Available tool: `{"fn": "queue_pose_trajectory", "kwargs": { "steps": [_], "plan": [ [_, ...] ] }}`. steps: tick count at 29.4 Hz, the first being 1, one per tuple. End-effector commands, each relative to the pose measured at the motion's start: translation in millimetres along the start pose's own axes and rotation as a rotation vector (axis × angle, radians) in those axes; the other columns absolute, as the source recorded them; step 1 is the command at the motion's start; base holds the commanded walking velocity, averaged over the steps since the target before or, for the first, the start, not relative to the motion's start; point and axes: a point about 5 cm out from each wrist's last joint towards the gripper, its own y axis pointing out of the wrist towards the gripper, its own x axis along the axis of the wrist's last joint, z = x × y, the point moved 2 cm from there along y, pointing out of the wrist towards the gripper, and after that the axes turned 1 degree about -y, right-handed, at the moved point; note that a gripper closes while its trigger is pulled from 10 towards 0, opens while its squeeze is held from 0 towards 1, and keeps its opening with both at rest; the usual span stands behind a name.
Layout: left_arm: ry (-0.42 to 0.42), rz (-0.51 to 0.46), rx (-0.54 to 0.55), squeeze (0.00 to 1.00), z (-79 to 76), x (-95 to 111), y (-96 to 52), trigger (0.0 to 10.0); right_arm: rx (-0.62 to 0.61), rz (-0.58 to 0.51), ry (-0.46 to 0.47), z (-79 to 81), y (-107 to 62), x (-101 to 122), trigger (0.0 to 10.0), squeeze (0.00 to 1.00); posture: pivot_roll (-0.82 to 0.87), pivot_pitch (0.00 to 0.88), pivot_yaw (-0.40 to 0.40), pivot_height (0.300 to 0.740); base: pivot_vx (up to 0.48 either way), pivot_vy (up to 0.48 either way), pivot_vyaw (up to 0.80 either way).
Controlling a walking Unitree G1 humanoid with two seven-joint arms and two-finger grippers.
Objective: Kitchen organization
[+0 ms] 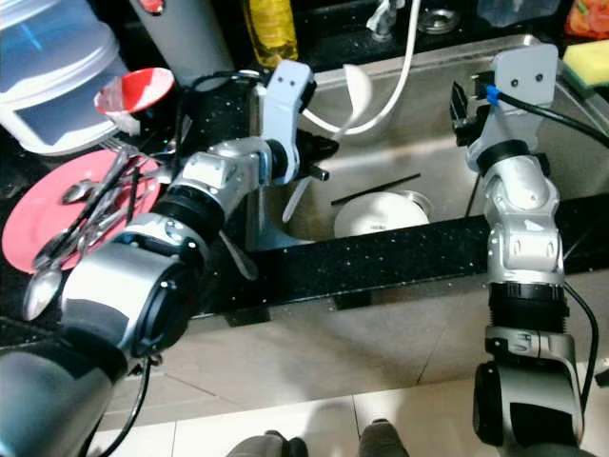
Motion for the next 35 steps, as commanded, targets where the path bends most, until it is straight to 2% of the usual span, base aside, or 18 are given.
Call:
{"fn": "queue_pose_trajectory", "kwargs": {
  "steps": [1, 3, 4, 6, 7, 9, 10, 11, 13, 14, 15, 16, 20, 22, 26, 29, 33, 35],
  "plan": [
    [0.023, 0.004, 0.028, 1.00, 7.6, -4.7, -2.5, 10.0, 0.055, -0.017, 0.016, 13.8, -0.1, 3.6, 10.0, 0.00, -0.06, 0.138, 0.172, 0.740, 0.000, 0.000, 0.00],
    [0.027, -0.009, 0.034, 1.00, 9.4, -2.3, -3.4, 10.0, 0.056, -0.016, 0.017, 15.1, 0.2, 4.6, 10.0, 0.00, -0.06, 0.138, 0.172, 0.740, 0.000, 0.000, 0.00],
    [0.021, -0.042, 0.056, 0.62, 14.8, 5.2, -6.6, 10.0, 0.058, -0.024, 0.025, 16.0, 1.6, 6.7, 10.0, 0.00, -0.05, 0.128, 0.161, 0.740, 0.000, 0.000, 0.00],
    [0.021, -0.042, 0.056, 0.62, 14.8, 5.2, -6.6, 10.0, 0.058, -0.024, 0.025, 16.0, 1.6, 6.7, 10.0, 0.00, -0.05, 0.128, 0.161, 0.740, 0.000, 0.000, 0.00],
    [0.044, -0.076, 0.094, 0.00, 23.2, 14.3, -12.0, 10.0, 0.062, -0.037, 0.039, 17.5, 3.4, 10.0, 10.0, 0.00, -0.04, 0.120, 0.153, 0.740, 0.000, 0.000, 0.00],
    [0.149, -0.136, 0.217, 0.00, 45.6, 33.4, -28.7, 10.0, 0.086, -0.077, 0.074, 23.1, 7.0, 18.4, 10.0, 0.00, -0.03, 0.106, 0.138, 0.740, 0.000, 0.000, 0.00],
    [0.157, -0.183, 0.281, 0.00, 60.1, 43.6, -46.9, 10.0, 0.125, -0.119, 0.114, 30.7, 8.0, 26.5, 10.0, 0.00, -0.02, 0.100, 0.135, 0.740, 0.000, 0.000, 0.00],
    [0.157, -0.183, 0.281, 0.00, 60.1, 43.6, -46.9, 10.0, 0.125, -0.119, 0.114, 30.7, 8.0, 26.5, 10.0, 0.00, -0.02, 0.100, 0.135, 0.740, 0.000, 0.000, 0.00],
    [0.116, -0.210, 0.347, 0.00, 67.7, 38.7, -68.0, 10.0, 0.186, -0.152, 0.147, 39.5, 6.0, 32.7, 10.0, 0.00, -0.01, 0.097, 0.130, 0.740, 0.000, 0.000, 0.00],
    [0.116, -0.210, 0.347, 0.00, 67.7, 38.7, -68.0, 10.0, 0.186, -0.152, 0.147, 39.5, 6.0, 32.7, 10.0, 0.00, -0.01, 0.097, 0.130, 0.740, 0.000, 0.000, 0.00],
    [0.085, -0.211, 0.384, 0.00, 68.0, 32.2, -76.9, 10.0, 0.218, -0.162, 0.154, 43.1, 4.7, 34.5, 10.0, 0.00, -0.01, 0.095, 0.125, 0.740, 0.000, 0.000, 0.00],
    [0.077, -0.198, 0.437, 0.00, 61.5, 16.4, -89.5, 10.0, 0.253, -0.167, 0.154, 47.3, 3.2, 35.1, 10.0, 0.00, 0.00, 0.089, 0.113, 0.740, 0.000, 0.000, 0.00],
    [0.111, -0.190, 0.469, 0.00, 51.4, 3.8, -98.0, 10.0, 0.262, -0.166, 0.156, 49.0, 3.4, 34.8, 10.0, 0.00, 0.01, 0.086, 0.105, 0.740, 0.000, 0.000, 0.00],
    [0.144, -0.185, 0.482, 0.00, 36.4, -6.4, -107.8, 10.0, 0.282, -0.174, 0.172, 52.3, 4.8, 35.9, 10.0, 0.00, 0.03, 0.085, 0.098, 0.740, 0.000, 0.000, 0.00],
    [0.179, -0.183, 0.500, 0.00, 23.4, -8.9, -123.4, 10.0, 0.348, -0.190, 0.204, 61.8, 6.0, 38.8, 10.0, 0.00, 0.06, 0.080, 0.081, 0.740, 0.000, 0.000, 0.00],
    [0.247, -0.190, 0.542, 0.00, 14.9, -4.3, -141.9, 10.0, 0.481, -0.210, 0.248, 81.9, 2.7, 44.6, 10.0, 0.00, 0.08, 0.075, 0.072, 0.740, 0.000, 0.000, 0.00],
    [0.241, -0.193, 0.589, 0.00, 14.3, -3.0, -154.2, 10.0, 0.570, -0.210, 0.255, 99.2, -1.7, 46.6, 10.0, 0.00, 0.09, 0.069, 0.063, 0.740, 0.000, 0.000, 0.00],
    [0.284, -0.222, 0.654, 0.00, 18.6, 1.6, -165.2, 10.0, 0.619, -0.201, 0.282, 112.9, -6.0, 46.3, 10.0, 0.00, 0.09, 0.067, 0.056, 0.740, 0.000, 0.000, 0.00]
  ]
}}
